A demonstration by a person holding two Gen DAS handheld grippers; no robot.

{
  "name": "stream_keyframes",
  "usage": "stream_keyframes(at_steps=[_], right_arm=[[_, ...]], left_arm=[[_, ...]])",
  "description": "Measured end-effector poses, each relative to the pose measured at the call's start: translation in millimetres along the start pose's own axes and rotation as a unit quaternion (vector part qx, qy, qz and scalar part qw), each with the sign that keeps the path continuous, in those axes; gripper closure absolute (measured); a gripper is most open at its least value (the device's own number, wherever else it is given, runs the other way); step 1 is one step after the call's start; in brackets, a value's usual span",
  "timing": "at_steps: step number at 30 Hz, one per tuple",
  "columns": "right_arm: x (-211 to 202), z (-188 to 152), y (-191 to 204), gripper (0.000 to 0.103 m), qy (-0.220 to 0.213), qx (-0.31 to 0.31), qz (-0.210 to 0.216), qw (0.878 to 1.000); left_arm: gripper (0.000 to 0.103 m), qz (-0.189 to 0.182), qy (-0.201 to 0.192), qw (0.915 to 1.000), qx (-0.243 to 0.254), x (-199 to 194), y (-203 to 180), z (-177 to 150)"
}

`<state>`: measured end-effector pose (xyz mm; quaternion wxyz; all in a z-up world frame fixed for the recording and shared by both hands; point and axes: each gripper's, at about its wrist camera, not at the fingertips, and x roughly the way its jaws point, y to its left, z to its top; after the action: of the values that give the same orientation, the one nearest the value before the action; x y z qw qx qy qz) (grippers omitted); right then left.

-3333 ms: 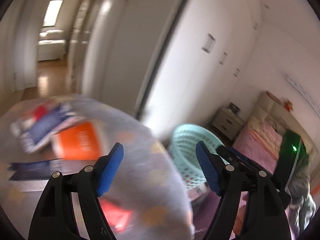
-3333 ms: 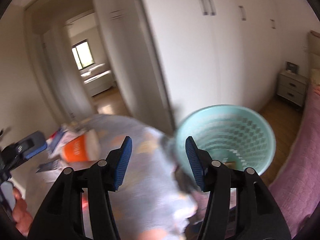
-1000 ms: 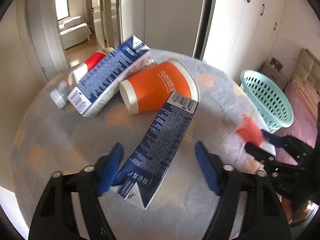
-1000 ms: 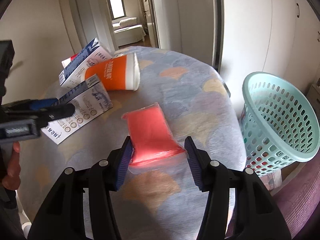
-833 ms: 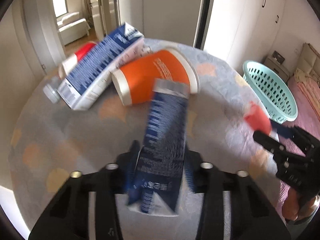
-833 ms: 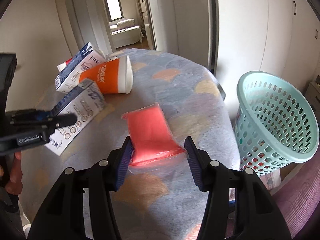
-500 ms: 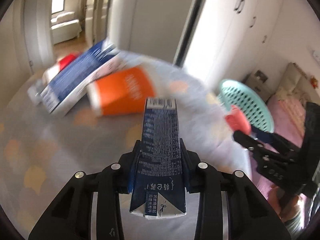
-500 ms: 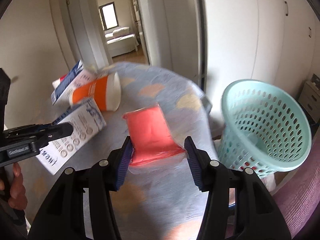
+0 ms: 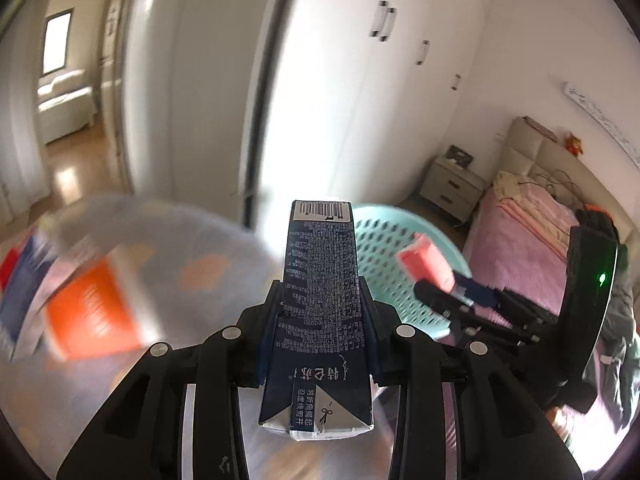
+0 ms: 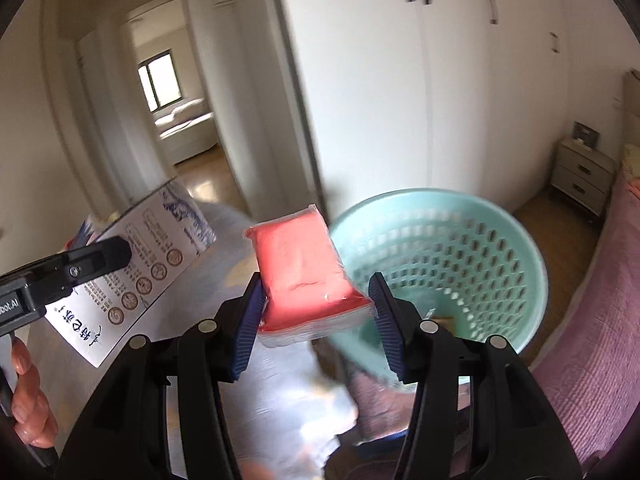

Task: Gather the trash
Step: 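Carry both items over the teal basket and open both tools to drop them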

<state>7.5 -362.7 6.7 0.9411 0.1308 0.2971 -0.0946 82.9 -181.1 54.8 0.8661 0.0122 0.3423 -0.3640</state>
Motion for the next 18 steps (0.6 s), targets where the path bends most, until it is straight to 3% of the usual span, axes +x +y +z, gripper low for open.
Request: stream_keyframes(at_steps=[4, 10, 18], right_arm=[[6, 8, -30, 0.053, 0.003, 0.036, -0.028, 0.999], [31, 13, -84, 0.053, 0.053, 0.12, -0.068, 0.989], [56, 8, -109, 0.053, 0.083, 0.146, -0.106, 0.98]], left_arm=[[0.069, -0.031, -0.002, 0.9993, -0.018, 30, -17, 15], [0.069, -0.055, 0.027, 0.9975, -0.034, 89, -35, 27], [0.068, -0.066, 0.073, 0.9945, -0.035, 153, -50, 19]])
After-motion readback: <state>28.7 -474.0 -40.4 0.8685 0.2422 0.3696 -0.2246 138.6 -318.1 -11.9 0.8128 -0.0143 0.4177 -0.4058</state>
